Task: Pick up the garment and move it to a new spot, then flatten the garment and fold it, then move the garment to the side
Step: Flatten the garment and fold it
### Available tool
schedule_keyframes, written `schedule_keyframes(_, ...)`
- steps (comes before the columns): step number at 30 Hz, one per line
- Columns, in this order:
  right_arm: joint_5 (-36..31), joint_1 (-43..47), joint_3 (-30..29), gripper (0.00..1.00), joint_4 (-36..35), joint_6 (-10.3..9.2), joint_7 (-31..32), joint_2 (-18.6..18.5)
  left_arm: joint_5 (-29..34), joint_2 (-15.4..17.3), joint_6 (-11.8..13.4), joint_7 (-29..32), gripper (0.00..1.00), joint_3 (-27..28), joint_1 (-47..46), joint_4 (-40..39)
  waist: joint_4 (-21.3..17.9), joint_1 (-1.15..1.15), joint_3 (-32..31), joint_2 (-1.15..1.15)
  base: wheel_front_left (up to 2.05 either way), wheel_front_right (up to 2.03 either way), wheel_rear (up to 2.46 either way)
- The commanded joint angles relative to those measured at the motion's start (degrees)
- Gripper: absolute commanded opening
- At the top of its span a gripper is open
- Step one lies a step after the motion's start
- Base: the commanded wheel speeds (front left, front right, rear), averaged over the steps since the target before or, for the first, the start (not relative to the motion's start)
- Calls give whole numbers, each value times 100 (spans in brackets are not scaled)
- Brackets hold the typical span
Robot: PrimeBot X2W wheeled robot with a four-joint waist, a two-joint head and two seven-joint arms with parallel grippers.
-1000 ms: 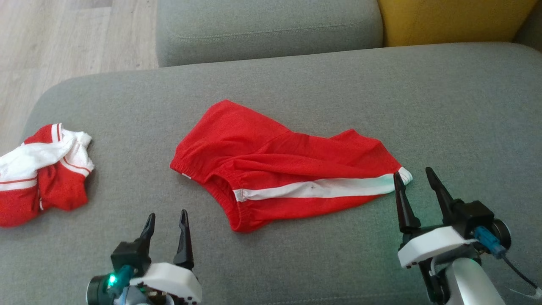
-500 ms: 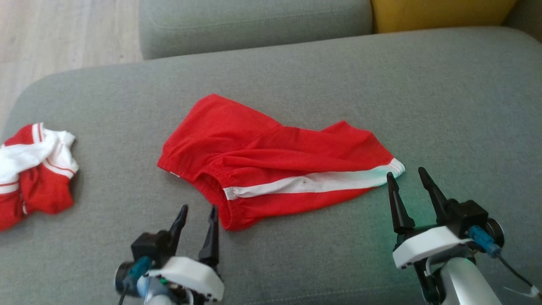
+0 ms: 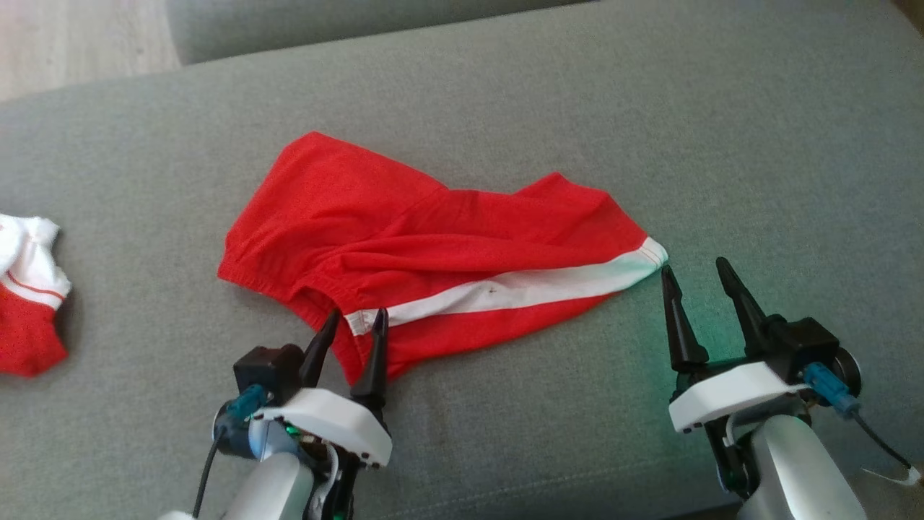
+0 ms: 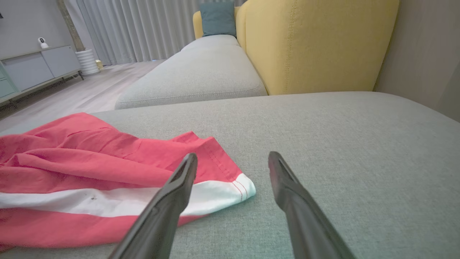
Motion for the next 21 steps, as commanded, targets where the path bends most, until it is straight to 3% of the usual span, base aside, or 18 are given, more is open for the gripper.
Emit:
schedule_keyframes(1,36,-224,124,100,-199,-4,-23,-10,-31,19,27,-31,100,143,-255,-104,-47,0,75,0,0,0,0)
schedule_keyframes(7,23,-247,66,100,-213,-4,-23,-9,-82,19,89,-31,100,107,-356,53,-52,0,169,0,0,0,0)
schedule_keyframes(8,20,-248,51,100,-208,-4,-23,-9,-81,19,85,-31,71,98,-351,65,-41,0,176,0,0,0,0)
schedule_keyframes(9,18,-249,31,100,-203,-4,-23,-9,-82,19,82,-31,21,89,-343,76,-24,0,186,0,0,0,0)
schedule_keyframes(10,17,-250,13,100,-195,-4,-23,-9,-86,19,77,-31,0,79,-335,89,-2,0,194,0,0,0,0)
schedule_keyframes(21,5,-266,-35,100,194,-4,-23,-9,237,19,247,-31,0,538,-156,-112,475,0,245,0,0,0,0)
